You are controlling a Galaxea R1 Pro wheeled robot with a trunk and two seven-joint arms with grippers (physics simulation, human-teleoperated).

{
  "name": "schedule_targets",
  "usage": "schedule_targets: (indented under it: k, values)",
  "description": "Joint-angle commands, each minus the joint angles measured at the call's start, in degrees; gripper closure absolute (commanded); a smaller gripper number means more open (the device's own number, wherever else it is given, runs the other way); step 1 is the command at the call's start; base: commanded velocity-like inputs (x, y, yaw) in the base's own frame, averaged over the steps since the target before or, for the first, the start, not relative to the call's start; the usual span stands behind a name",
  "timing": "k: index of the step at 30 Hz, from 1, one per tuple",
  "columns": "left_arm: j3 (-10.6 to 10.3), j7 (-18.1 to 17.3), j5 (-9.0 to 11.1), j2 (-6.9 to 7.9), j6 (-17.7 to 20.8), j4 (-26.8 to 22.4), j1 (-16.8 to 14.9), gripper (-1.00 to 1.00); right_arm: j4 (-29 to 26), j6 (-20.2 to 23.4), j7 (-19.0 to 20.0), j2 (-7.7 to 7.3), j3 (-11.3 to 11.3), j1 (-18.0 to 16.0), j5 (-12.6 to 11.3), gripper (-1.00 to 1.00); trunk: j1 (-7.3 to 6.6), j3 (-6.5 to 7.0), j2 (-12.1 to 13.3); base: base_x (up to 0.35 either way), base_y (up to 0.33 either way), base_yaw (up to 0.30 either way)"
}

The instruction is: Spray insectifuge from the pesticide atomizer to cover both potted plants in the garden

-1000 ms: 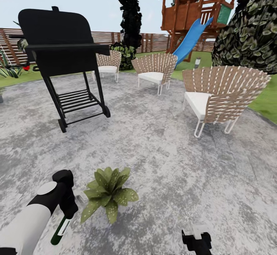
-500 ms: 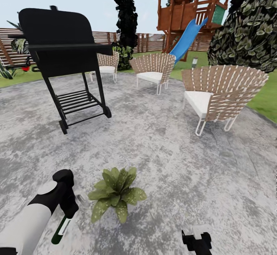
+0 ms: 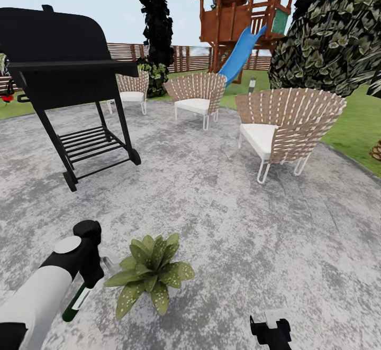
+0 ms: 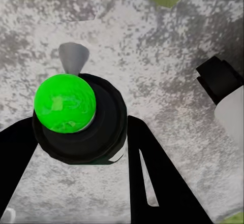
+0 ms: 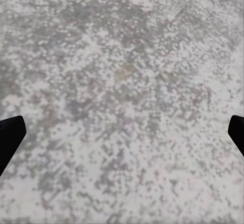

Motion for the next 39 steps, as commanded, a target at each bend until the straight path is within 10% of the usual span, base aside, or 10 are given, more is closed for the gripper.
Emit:
schedule_targets:
  k: [1,39]
  values:
    - [-0.23,-0.53,-0.48,0.0,0.56,-0.05,0.01,1.0,0.03,-0.07,-0.45,-0.03,0.47,-0.03,0.03,-1.0,-0.01,-0.05,-0.02,0.0,0.0,0.0]
    - [-0.27,0.17,-0.79,0.88,0.43,0.76,0.85,1.0,-0.05,-0.15,-0.45,-0.05,0.3,-0.03,-0.05,-1.0,-0.01,-0.05,-0.02,-0.055,0.123,-0.161]
